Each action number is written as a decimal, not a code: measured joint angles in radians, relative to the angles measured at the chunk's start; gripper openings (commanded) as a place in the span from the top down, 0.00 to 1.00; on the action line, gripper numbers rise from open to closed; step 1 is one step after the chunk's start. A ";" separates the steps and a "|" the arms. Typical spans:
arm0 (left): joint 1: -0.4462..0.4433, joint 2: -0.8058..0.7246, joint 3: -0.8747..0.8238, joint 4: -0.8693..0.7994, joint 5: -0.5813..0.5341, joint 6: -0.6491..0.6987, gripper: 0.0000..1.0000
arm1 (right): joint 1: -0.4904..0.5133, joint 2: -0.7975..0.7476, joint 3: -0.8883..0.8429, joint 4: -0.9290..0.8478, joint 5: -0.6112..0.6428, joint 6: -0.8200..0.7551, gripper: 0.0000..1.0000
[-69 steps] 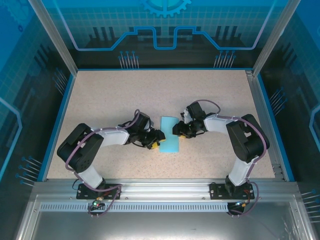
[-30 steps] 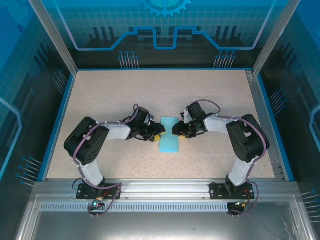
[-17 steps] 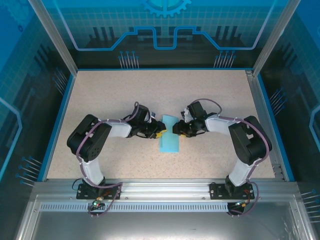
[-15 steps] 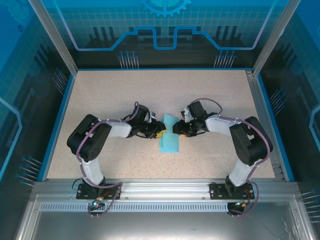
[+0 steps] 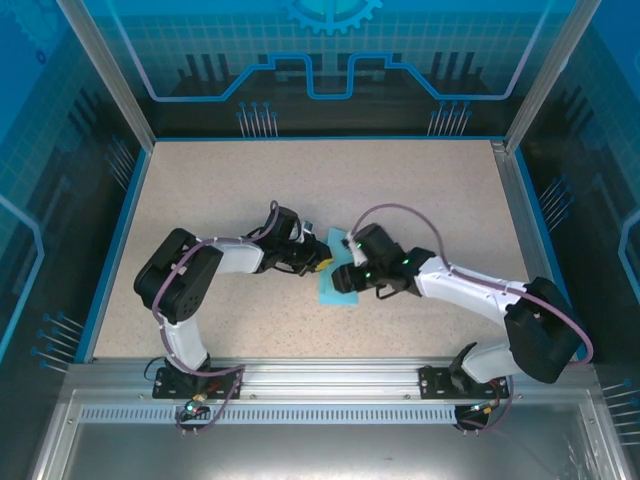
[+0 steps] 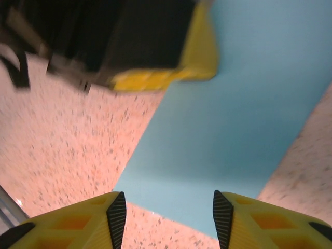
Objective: Fold a paper plane with a square sheet of paper (pick it up from the middle)
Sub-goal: Fold the triangle a second time at the center of the table.
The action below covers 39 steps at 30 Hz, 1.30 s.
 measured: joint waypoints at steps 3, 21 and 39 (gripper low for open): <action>0.000 0.000 0.003 -0.005 0.003 0.000 0.85 | 0.114 0.004 0.004 -0.029 0.129 -0.014 0.45; 0.000 0.000 0.003 -0.013 0.006 0.000 0.85 | 0.346 0.288 0.230 -0.211 0.553 -0.011 0.52; 0.000 -0.002 0.010 -0.043 0.002 0.029 0.68 | 0.353 0.275 0.228 -0.228 0.601 0.019 0.96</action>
